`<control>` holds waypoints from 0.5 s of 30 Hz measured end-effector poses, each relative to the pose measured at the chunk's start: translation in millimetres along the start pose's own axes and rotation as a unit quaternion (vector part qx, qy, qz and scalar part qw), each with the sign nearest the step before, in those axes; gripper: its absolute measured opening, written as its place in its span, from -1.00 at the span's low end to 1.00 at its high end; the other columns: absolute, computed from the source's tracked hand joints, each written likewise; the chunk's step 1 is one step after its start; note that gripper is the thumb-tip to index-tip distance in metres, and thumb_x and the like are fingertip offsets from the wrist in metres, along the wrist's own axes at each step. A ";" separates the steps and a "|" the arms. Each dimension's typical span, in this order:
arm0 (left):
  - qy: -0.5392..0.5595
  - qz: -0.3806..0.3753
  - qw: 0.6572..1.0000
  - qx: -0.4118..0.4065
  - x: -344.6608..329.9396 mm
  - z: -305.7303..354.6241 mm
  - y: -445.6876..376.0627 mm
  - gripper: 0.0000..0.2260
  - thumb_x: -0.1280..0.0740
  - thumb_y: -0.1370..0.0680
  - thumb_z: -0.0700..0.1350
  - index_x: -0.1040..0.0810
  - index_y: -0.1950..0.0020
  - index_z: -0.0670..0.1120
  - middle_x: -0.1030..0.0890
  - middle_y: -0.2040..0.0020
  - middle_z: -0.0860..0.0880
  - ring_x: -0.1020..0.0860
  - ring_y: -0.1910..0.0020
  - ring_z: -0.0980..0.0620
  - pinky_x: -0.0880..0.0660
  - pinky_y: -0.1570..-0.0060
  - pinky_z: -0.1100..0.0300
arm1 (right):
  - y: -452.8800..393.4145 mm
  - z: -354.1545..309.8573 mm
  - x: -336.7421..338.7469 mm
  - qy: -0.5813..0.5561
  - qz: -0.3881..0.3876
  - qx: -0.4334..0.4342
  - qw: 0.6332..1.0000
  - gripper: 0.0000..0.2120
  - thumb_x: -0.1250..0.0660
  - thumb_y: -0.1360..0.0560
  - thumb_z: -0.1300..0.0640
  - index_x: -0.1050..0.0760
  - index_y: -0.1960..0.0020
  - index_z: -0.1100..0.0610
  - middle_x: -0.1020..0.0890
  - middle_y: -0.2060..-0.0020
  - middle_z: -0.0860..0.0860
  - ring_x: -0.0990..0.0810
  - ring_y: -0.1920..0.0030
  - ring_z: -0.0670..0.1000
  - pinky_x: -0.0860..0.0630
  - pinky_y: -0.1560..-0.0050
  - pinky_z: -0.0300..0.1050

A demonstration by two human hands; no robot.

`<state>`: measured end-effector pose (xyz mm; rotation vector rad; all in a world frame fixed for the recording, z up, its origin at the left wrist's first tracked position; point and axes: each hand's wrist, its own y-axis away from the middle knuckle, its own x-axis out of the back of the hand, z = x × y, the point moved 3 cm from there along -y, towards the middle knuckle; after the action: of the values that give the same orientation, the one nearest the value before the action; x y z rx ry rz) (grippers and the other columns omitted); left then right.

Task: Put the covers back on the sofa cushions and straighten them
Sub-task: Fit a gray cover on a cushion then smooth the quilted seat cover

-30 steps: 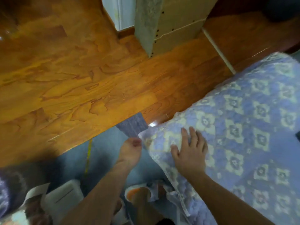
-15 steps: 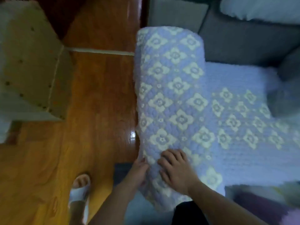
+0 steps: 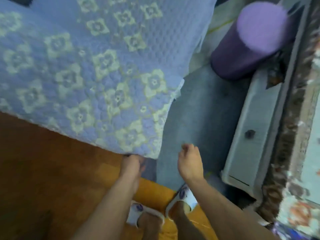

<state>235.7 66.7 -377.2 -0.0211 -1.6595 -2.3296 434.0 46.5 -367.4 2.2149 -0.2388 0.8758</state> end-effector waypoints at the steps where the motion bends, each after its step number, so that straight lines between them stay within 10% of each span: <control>1: -0.050 -0.004 0.999 -0.018 -12.0 -6.6 -4.8 -0.92 -0.33 -0.48 -0.28 -0.45 0.11 -0.14 -0.42 0.09 -0.14 -0.39 0.16 -0.09 -0.34 0.13 0.00 | -6.9 23.7 -9.0 -0.034 -0.060 -0.091 0.993 -0.81 -0.22 -0.58 0.14 -0.52 -0.16 0.11 -0.57 -0.08 0.12 -0.55 -0.10 0.18 -0.48 -0.09 0.02; 3: -0.232 0.006 0.970 -0.067 -38.5 -21.7 -16.8 -0.88 -0.28 -0.59 -0.24 -0.44 0.14 -0.10 -0.42 0.08 -0.20 -0.38 0.13 -0.06 -0.29 0.10 0.04 | -12.9 63.5 -31.3 -0.156 -0.155 -0.211 0.953 -0.93 -0.26 -0.49 0.06 -0.52 0.09 -0.05 -0.59 0.10 0.11 -0.57 0.09 0.14 -0.51 0.04 0.14; 5: -0.488 -0.006 0.864 -0.129 -52.9 -24.3 -9.7 -0.85 -0.26 -0.63 -0.16 -0.47 -0.18 0.00 -0.55 -0.09 -0.25 -0.48 0.08 -0.11 -0.36 0.08 0.10 | -10.8 81.1 -56.5 -0.295 -0.201 -0.291 0.888 -0.96 -0.28 -0.42 0.06 -0.46 0.20 0.00 -0.56 0.20 0.11 -0.52 0.20 0.09 -0.49 0.17 0.13; 7: -0.710 -0.063 0.685 -0.155 -62.8 -29.0 6.7 -0.57 -0.24 -0.63 -0.11 -0.33 -0.51 0.05 -0.55 -0.28 -0.10 -0.58 -0.11 -0.11 -0.45 0.04 0.16 | -5.3 85.9 -75.5 -0.424 -0.239 -0.365 0.794 -0.89 -0.24 -0.56 0.10 -0.50 0.02 0.10 -0.62 0.14 0.10 -0.58 0.15 0.09 -0.54 0.15 0.00; 11: -0.847 -0.280 0.361 -0.271 -90.6 -5.4 61.5 -0.70 -0.14 -0.64 -0.03 -0.52 -0.32 0.04 -0.53 -0.10 0.17 -0.48 -0.07 0.27 -0.29 0.06 0.55 | -0.3 72.3 -99.0 -0.537 -0.277 -0.427 0.673 -0.83 -0.16 -0.63 0.09 -0.48 0.01 0.14 -0.62 0.17 0.11 -0.59 0.21 0.09 -0.57 0.12 0.01; 15: -0.856 -0.262 0.102 -0.433 -130.4 34.8 67.3 -0.72 -0.20 -0.59 -0.03 -0.56 -0.24 -0.05 -0.56 -0.16 0.01 -0.51 -0.19 -0.02 -0.45 -0.14 0.11 | 5.7 50.8 -116.8 -0.605 -0.334 -0.431 0.581 -0.75 -0.15 -0.62 0.00 -0.44 0.16 0.09 -0.42 0.39 0.02 -0.36 0.41 -0.02 -0.57 0.27 -0.08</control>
<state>371.6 107.1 -325.6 1.3440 -0.3774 0.8076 370.3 -3.1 -466.1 1.3219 -0.3063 -1.1060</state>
